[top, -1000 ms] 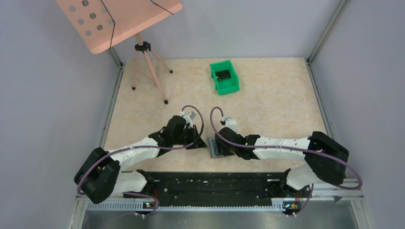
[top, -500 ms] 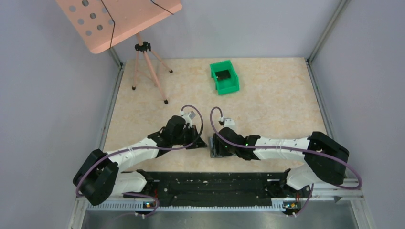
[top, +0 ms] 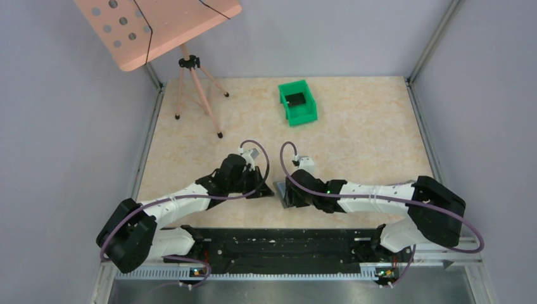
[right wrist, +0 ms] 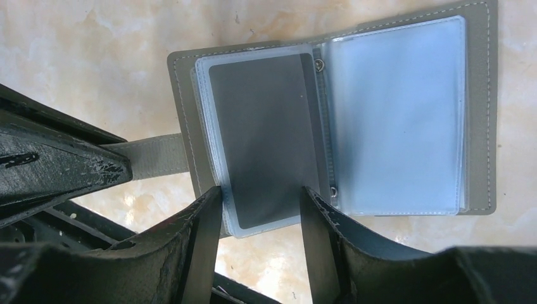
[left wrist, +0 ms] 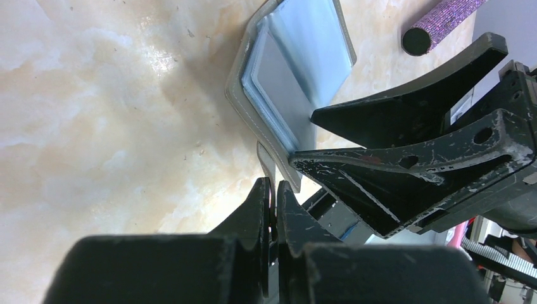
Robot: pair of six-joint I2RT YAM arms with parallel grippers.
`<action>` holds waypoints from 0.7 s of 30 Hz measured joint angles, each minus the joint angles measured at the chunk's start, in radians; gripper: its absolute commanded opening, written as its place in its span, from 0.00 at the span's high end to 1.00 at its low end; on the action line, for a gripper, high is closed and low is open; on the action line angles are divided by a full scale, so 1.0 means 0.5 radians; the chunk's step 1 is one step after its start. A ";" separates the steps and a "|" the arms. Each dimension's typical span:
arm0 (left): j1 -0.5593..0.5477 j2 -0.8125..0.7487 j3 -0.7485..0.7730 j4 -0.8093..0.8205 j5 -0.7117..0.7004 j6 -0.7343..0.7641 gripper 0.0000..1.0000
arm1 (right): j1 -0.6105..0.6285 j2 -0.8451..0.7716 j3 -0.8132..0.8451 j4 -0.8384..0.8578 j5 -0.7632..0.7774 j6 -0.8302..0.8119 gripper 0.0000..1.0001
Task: Take the credit cards out of the card holder
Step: Remove the credit card from the card holder.
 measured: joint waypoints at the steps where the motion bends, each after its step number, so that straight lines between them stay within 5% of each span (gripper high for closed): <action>1: 0.000 0.000 0.000 -0.002 0.000 0.000 1.00 | 0.000 -0.005 0.000 -0.005 0.000 -0.001 0.52; 21: 0.000 0.001 -0.001 -0.001 0.000 0.000 1.00 | 0.000 -0.130 -0.002 -0.085 0.031 -0.024 0.57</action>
